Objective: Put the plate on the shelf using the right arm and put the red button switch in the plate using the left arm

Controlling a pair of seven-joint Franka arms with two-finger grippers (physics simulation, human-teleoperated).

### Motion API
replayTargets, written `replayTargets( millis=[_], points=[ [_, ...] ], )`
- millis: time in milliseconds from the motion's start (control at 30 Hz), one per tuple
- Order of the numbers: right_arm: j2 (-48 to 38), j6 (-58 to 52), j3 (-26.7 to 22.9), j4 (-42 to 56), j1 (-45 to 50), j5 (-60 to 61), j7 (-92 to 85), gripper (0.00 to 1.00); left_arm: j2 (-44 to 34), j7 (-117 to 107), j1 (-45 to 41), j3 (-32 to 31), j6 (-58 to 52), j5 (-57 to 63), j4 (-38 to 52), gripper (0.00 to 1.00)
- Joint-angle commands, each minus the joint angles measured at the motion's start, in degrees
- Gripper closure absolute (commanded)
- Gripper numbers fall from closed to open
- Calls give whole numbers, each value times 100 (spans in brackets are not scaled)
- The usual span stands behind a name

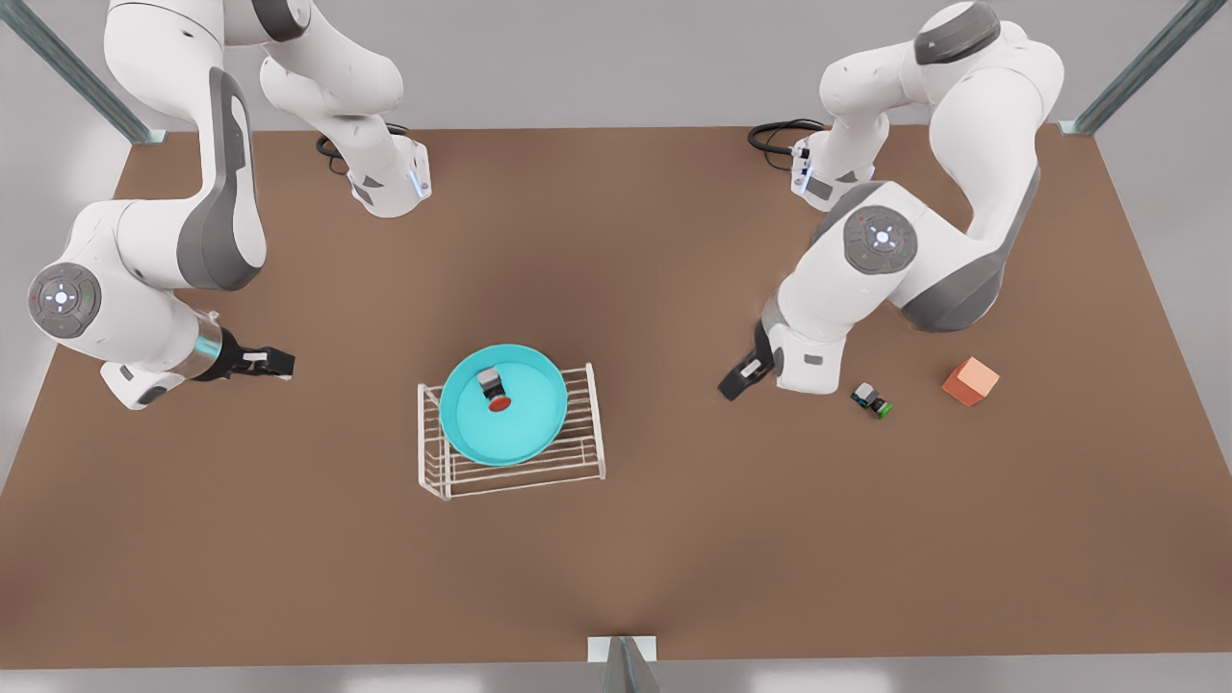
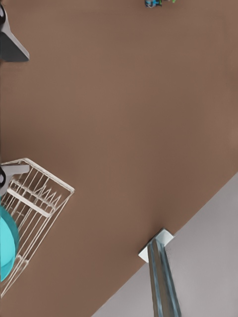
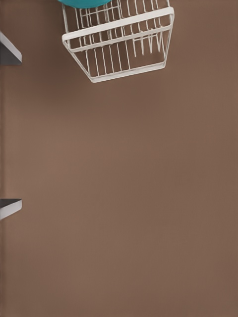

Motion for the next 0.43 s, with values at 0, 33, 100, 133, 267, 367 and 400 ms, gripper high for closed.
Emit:
replayTargets(
  millis=[0,33,100,133,267,367,400],
  points=[
    [-5,-9,0,3,0,11,129,0,-1059,5085,-1055,2883,-1668,-2180,-138,0],
    [-5,0,0,3,0,11,129,0,-1314,6438,-1504,3984,-1729,-2666,-313,0],
    [3,0,0,3,0,20,121,0,-2983,7864,-1874,5189,87,-2956,-2939,0],
    [-5,-9,0,3,0,20,112,0,-3240,7864,-1917,5207,441,-2894,-3224,0],
    [38,-9,-9,3,0,2,147,0,-3046,8540,-1988,5708,318,-3060,-2757,0],
    [38,-9,-9,3,0,2,156,0,-2589,8655,-1882,5576,292,-3351,-2107,0],
    [47,-9,-9,3,0,2,156,0,-2598,8664,-1882,5576,239,-3342,-2063,0]
  ],
)
